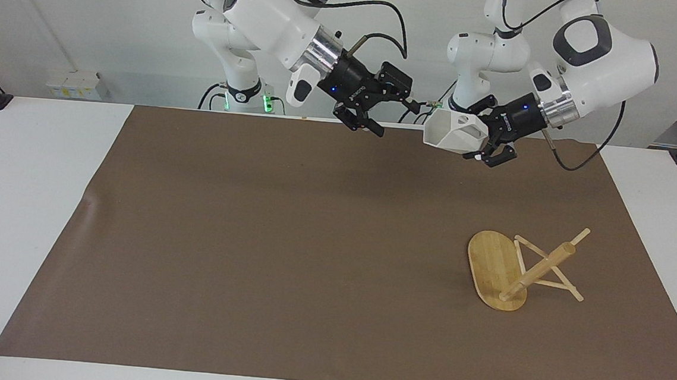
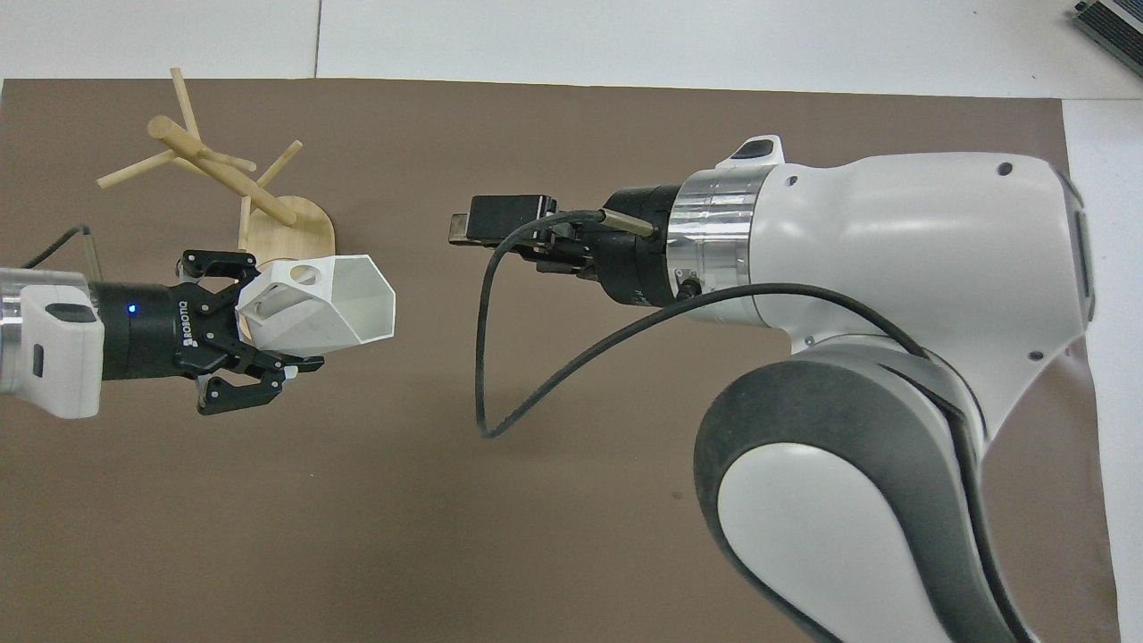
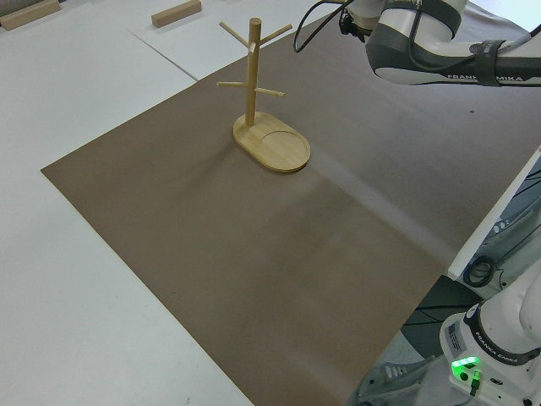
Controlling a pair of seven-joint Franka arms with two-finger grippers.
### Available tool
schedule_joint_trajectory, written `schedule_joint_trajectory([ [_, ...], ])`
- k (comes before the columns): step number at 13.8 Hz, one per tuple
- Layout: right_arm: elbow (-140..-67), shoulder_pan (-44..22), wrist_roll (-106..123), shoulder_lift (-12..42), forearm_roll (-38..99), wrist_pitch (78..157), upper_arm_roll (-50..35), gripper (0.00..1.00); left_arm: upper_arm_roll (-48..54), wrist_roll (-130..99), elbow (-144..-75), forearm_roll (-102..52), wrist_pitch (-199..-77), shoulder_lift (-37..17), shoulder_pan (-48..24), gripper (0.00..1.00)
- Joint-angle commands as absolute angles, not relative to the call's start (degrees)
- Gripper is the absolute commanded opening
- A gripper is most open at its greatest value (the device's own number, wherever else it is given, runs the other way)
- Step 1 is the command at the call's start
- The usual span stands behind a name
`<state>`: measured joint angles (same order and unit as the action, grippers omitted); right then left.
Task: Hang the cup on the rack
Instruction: 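Close the left gripper on the cup while the right gripper releases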
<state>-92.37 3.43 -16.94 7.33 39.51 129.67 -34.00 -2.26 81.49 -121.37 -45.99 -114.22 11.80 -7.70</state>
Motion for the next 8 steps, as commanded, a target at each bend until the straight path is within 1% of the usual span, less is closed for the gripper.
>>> schedule_joint_trajectory([
  [1,-92.64,4.13,-15.12,7.29,32.46,130.69,-34.45,1.00,-1.32,75.70,-124.80,-44.13,-121.62,13.89,-7.91,0.00],
  [4,-93.33,4.31,-15.29,7.21,25.43,130.34,-34.19,1.00,1.48,67.09,-125.85,-39.21,-129.27,13.10,-8.00,0.00],
  [6,-94.04,4.57,-15.21,6.94,20.15,129.56,-33.32,1.00,2.46,62.33,-126.04,-34.92,-134.88,11.09,-8.00,0.00],
  [8,-94.48,4.57,-15.29,6.86,16.80,129.11,-31.13,1.00,2.55,61.26,-126.04,-33.66,-136.49,9.42,-8.00,0.00],
])
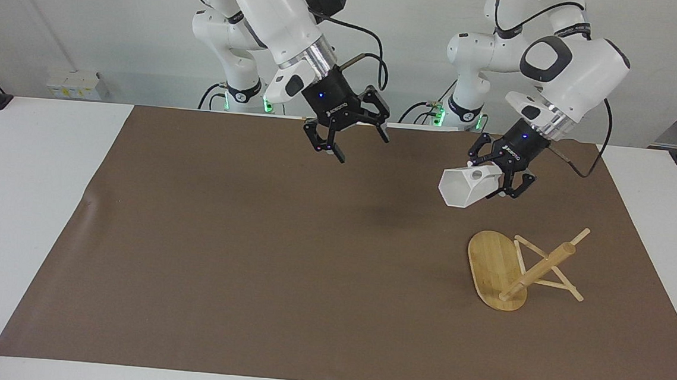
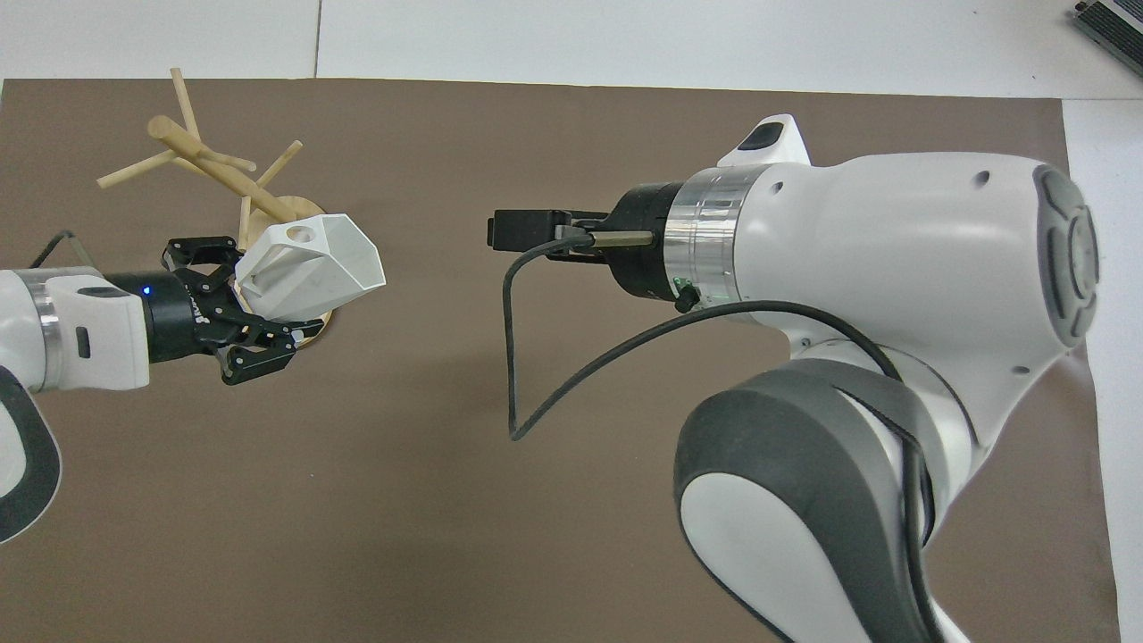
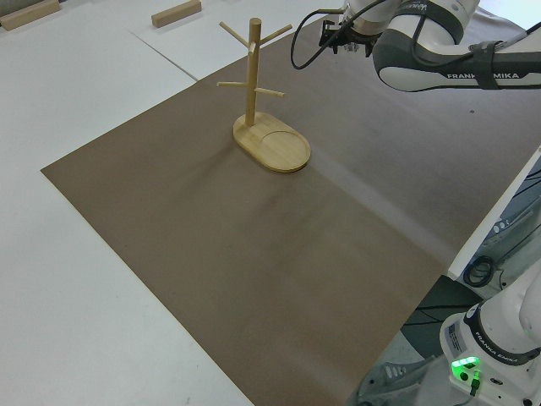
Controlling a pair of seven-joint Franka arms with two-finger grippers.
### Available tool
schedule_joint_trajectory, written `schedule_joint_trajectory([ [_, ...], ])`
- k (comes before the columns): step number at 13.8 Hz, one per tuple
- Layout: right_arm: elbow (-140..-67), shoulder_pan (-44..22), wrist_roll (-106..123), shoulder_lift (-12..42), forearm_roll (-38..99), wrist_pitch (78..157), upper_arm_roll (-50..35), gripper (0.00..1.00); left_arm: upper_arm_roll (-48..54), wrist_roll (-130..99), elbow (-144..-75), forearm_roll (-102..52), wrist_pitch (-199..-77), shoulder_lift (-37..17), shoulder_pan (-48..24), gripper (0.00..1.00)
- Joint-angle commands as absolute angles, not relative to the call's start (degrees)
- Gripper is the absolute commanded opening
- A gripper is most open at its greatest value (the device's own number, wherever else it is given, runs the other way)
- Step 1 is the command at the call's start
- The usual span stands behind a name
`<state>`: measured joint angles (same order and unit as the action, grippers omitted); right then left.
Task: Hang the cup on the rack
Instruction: 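Carry the cup with the left gripper while the right gripper retracts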
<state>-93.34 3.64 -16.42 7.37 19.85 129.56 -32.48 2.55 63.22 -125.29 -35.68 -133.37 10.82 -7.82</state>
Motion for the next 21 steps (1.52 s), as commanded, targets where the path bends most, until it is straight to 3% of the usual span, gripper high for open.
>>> schedule_joint_trajectory([
  [1,-94.57,4.57,-15.29,6.77,16.53,129.11,-29.29,1.00,2.55,61.26,-126.04,-33.58,-137.54,8.88,-8.17,0.00],
  [8,-94.57,4.57,-9.33,6.68,16.35,129.02,-19.09,1.00,2.46,55.56,-124.72,-33.14,-144.66,2.82,-8.44,0.00],
  [16,-95.01,4.75,4.82,6.59,16.26,129.02,-7.83,1.00,2.29,53.71,-117.17,-29.27,-145.02,-1.05,-7.47,0.00],
  [19,-94.92,4.75,6.76,5.89,12.06,128.85,-4.23,1.00,2.29,49.58,-117.25,-28.74,-145.89,-1.41,-7.47,0.00],
  [21,-94.66,4.75,8.08,5.54,10.90,124.39,-1.85,1.00,2.37,49.05,-117.86,-28.74,-147.91,-1.58,-7.38,0.00],
])
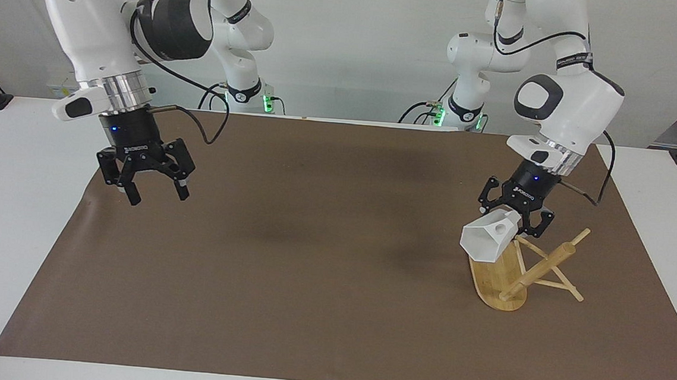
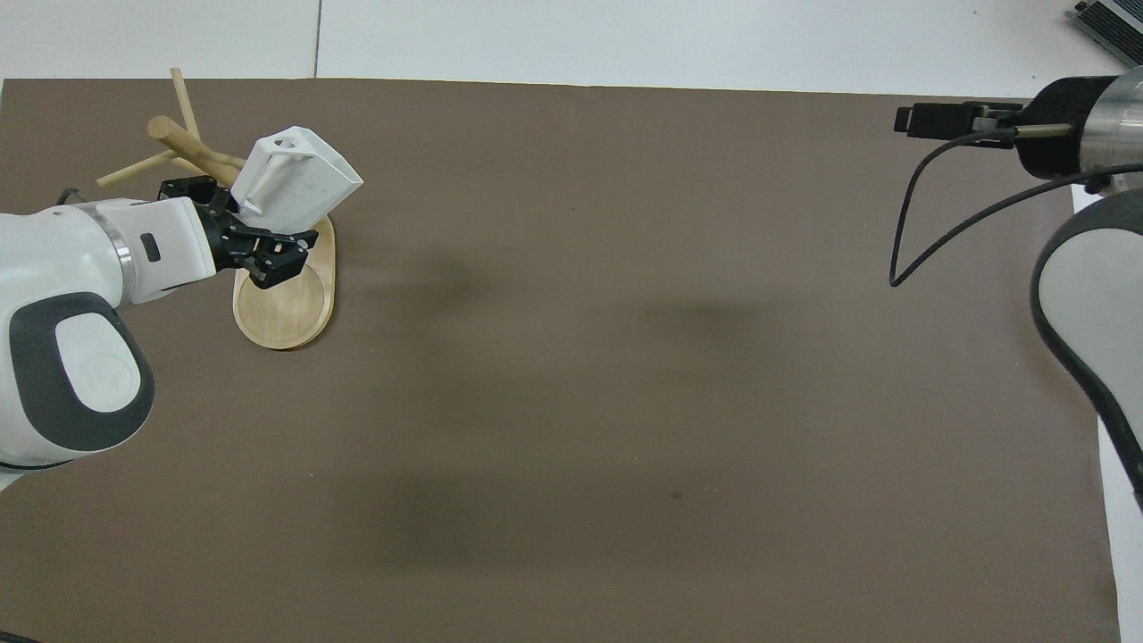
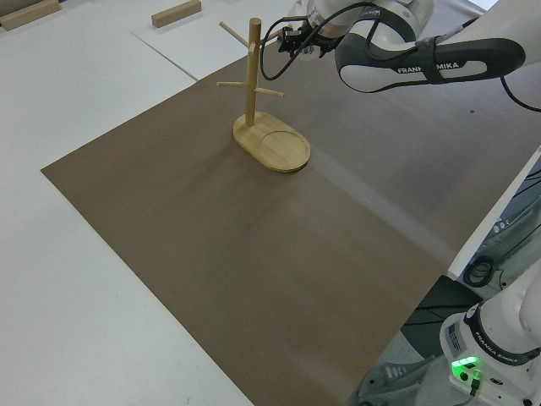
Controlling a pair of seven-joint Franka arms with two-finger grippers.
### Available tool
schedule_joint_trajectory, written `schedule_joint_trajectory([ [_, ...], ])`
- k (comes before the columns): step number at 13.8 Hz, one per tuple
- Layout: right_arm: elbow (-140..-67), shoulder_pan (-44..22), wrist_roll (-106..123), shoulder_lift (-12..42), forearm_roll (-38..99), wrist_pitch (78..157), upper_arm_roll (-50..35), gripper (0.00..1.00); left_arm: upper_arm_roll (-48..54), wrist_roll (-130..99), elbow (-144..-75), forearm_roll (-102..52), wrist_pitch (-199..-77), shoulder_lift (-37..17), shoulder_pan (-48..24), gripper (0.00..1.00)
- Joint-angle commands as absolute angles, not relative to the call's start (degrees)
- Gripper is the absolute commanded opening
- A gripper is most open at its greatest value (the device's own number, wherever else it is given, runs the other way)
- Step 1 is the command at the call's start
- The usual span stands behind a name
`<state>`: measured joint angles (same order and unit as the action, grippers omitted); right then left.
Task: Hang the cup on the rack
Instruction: 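Carry the cup with the left gripper while the right gripper retracts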
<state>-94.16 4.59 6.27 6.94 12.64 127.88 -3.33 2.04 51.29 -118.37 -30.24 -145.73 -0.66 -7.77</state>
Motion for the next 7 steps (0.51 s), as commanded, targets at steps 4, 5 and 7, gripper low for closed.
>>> schedule_joint_trajectory([
  [4,-94.04,4.75,9.23,4.58,7.93,115.86,1.93,1.00,2.37,46.49,-118.91,-28.65,-147.92,-1.32,-7.47,0.00],
  [5,-93.96,4.75,9.23,4.22,4.69,113.75,1.93,1.00,2.37,46.49,-119.18,-28.65,-147.92,-1.23,-7.56,0.00],
  [7,-93.78,4.75,8.97,3.78,-2.52,110.23,1.58,1.00,2.37,46.41,-119.27,-28.65,-147.92,-1.23,-7.65,0.00],
])
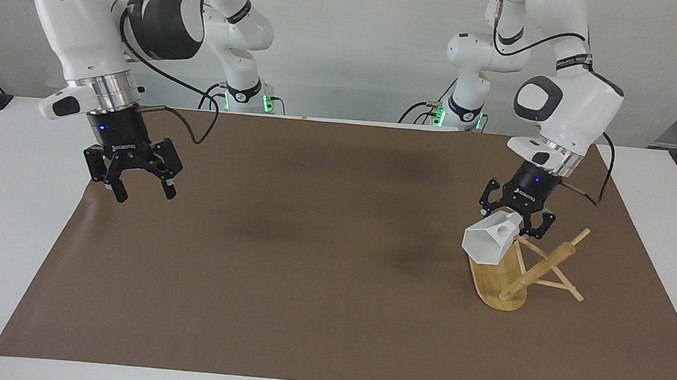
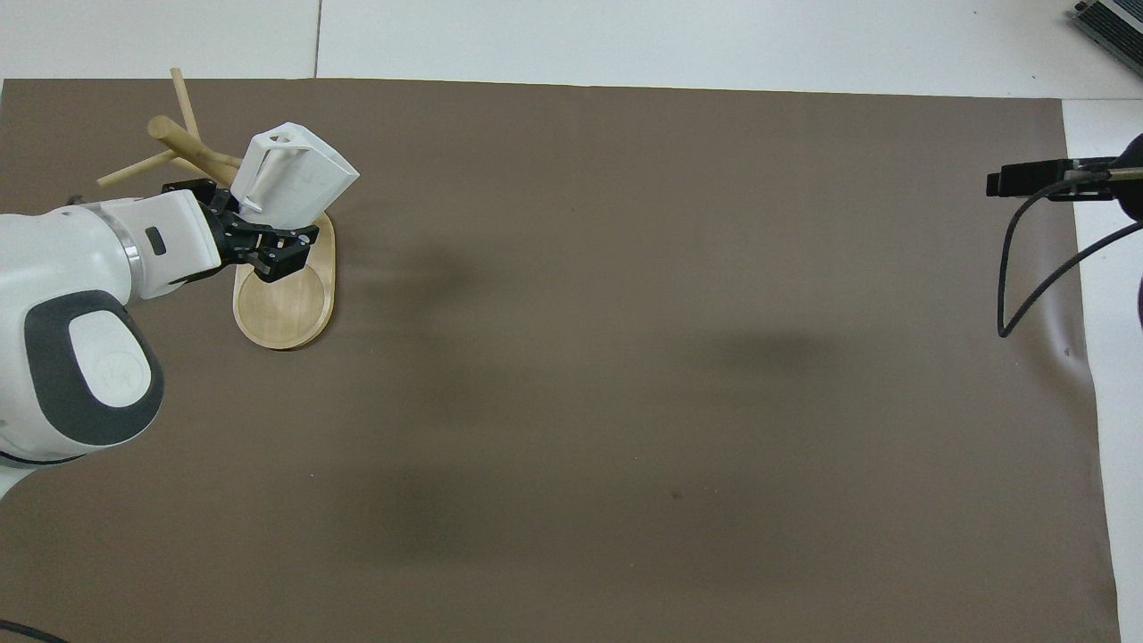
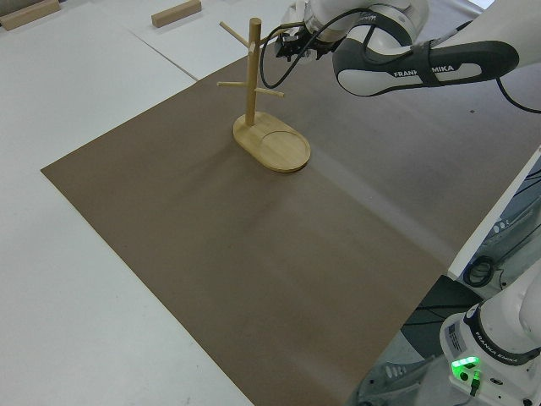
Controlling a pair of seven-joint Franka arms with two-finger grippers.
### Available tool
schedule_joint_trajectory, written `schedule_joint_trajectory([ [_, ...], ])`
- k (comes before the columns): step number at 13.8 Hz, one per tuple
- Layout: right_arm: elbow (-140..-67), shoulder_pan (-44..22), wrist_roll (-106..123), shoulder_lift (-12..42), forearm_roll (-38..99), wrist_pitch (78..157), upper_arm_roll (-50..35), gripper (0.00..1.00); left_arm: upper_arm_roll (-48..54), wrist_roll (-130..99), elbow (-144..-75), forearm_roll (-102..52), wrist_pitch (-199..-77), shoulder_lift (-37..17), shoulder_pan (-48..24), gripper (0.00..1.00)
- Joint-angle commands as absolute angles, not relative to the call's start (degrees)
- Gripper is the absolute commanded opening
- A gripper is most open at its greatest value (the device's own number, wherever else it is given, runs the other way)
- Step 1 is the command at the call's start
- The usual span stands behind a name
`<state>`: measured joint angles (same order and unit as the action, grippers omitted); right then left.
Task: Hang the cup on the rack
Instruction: 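Carry the cup with the left gripper while the right gripper retracts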
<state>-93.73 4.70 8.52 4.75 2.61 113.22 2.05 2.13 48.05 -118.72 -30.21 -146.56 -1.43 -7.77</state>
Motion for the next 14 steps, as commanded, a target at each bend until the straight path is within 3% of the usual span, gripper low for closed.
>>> schedule_joint_trajectory([
  [1,-93.78,4.75,8.96,3.52,-3.59,109.08,1.50,1.00,2.37,46.23,-119.27,-28.65,-147.92,-1.23,-7.65,0.00],
  [6,-91.59,4.66,6.78,3.16,-2.55,97.75,1.06,1.00,2.29,41.32,-119.53,-28.74,-148.01,-1.41,-7.21,0.00],
  [14,-91.41,4.48,5.63,1.67,-2.55,93.26,0.79,1.00,2.29,28.32,-119.62,-28.65,-147.75,-2.46,-5.80,0.00],
])
